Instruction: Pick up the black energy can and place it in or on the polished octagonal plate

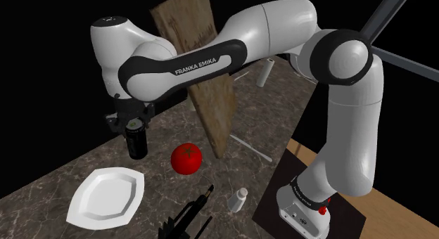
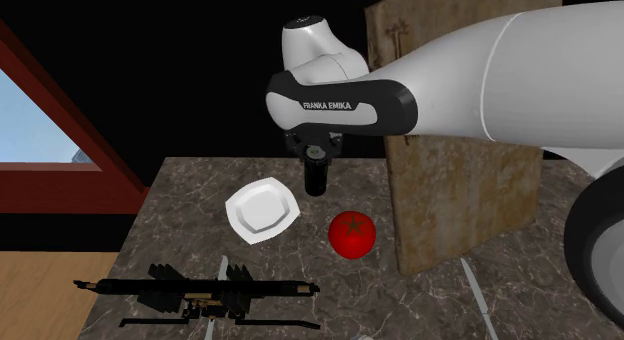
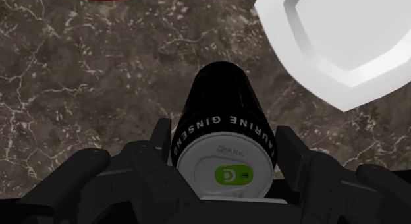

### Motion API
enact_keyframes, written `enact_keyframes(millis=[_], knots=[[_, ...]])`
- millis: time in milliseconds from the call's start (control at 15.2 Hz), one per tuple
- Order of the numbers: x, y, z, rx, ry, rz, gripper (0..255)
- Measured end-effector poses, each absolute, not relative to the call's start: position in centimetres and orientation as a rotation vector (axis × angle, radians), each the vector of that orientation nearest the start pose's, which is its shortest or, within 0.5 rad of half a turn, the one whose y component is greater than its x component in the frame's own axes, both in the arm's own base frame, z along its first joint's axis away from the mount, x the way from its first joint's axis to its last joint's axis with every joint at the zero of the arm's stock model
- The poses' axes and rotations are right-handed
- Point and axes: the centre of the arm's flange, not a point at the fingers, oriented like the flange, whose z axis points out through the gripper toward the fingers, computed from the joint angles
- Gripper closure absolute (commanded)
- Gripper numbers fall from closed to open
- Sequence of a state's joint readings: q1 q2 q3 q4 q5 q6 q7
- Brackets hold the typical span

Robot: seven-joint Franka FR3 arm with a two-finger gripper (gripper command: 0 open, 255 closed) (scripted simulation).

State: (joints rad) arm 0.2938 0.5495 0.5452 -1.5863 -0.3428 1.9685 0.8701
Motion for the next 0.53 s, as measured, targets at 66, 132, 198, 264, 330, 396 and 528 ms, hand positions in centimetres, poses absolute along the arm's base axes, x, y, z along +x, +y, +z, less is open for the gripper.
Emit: enact_keyframes(millis=[66,132,198,264,330,396,528], knots=[[50.2,45.1,35.0,-3.221,-0.098,0.043,255],[50.2,45.1,35.5,-3.221,-0.098,0.043,255],[50.1,45.0,35.9,-3.221,-0.097,0.042,255],[50.1,45.1,36.4,-3.221,-0.097,0.042,255],[50.3,45.1,37.0,-3.221,-0.097,0.042,255],[50.2,45.2,37.5,-3.221,-0.096,0.041,255],[50.3,45.2,38.5,-3.221,-0.096,0.041,255]])
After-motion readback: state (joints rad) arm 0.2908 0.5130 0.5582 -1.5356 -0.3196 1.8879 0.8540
